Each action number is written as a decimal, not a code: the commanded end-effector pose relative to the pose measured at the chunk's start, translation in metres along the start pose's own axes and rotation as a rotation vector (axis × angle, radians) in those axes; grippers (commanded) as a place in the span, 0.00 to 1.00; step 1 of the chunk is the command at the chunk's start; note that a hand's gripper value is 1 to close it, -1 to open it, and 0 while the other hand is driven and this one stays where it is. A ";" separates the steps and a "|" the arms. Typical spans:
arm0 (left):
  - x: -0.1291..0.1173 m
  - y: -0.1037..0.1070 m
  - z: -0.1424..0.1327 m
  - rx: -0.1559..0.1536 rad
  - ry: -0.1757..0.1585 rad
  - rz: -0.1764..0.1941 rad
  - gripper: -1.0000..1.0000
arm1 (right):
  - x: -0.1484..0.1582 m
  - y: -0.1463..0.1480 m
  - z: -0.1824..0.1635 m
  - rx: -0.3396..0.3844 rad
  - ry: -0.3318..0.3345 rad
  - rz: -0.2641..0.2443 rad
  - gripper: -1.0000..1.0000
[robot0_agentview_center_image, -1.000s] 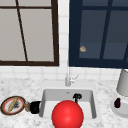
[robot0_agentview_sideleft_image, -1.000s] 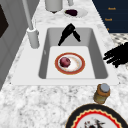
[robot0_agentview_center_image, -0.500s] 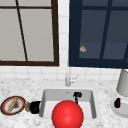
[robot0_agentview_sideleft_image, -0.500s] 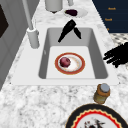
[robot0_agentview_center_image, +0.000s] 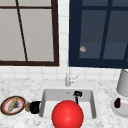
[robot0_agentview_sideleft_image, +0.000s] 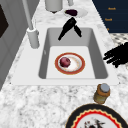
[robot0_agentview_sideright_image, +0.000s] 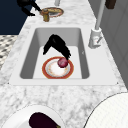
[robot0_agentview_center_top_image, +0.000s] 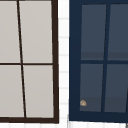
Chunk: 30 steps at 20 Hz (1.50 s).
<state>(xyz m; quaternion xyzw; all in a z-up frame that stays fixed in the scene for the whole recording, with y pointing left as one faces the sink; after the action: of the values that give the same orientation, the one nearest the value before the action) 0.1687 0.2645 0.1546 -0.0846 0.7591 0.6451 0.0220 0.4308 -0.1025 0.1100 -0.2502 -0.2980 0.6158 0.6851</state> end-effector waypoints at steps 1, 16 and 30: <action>0.000 0.000 0.000 0.000 0.000 0.000 0.50 | 0.000 0.001 0.001 0.000 0.000 0.000 0.00; 0.000 0.000 0.000 0.000 0.000 0.000 0.50 | -0.012 -0.007 0.043 -0.149 0.084 -0.128 0.00; 0.000 0.000 0.000 0.000 0.000 0.000 0.50 | -0.032 -0.020 0.060 -0.257 0.077 -0.185 0.00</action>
<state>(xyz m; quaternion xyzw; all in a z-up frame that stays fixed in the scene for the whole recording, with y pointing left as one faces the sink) 0.1687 0.2645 0.1546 -0.0846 0.7591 0.6451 0.0220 0.3999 -0.1335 0.1627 -0.3295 -0.3527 0.5390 0.6903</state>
